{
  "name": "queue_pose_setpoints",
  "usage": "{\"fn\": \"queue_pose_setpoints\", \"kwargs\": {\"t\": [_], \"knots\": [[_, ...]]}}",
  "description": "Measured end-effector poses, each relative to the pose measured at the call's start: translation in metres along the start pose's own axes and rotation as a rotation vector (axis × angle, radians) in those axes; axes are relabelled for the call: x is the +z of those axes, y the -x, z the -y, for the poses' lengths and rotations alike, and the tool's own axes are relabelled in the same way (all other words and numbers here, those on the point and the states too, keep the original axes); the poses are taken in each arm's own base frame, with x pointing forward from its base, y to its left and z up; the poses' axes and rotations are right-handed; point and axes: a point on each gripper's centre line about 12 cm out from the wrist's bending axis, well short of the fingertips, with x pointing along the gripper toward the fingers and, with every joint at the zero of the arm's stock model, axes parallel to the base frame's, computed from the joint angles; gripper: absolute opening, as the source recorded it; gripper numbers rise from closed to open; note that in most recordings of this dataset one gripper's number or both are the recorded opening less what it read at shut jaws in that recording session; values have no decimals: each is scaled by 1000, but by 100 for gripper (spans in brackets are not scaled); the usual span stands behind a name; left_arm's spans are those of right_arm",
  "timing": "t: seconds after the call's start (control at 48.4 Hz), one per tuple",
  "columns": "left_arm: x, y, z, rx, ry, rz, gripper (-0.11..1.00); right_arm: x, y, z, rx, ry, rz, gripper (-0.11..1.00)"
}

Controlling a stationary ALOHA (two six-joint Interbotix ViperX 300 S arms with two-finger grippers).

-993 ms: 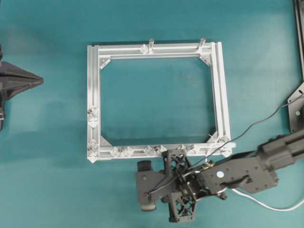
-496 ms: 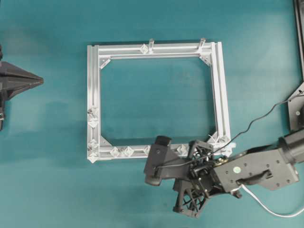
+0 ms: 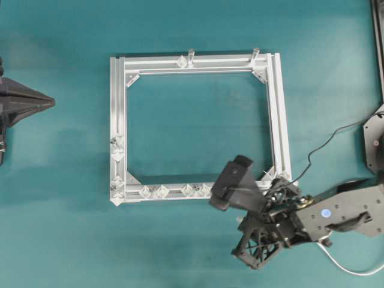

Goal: Move the cable alternately left and right between 8 closely spaced pins so it hooks onto each one.

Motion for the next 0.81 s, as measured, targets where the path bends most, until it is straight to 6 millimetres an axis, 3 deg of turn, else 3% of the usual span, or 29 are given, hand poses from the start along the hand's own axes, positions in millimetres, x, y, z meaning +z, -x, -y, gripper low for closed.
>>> {"fn": "queue_pose_setpoints", "kwargs": {"t": [0.455,0.806], "knots": [[-3,0,0,1,12,-8,0,-1,16,26,-55,-191,51,16],[-5,0,0,0,10,-12,0,13,22,42,-129,-307,112,16]]}}
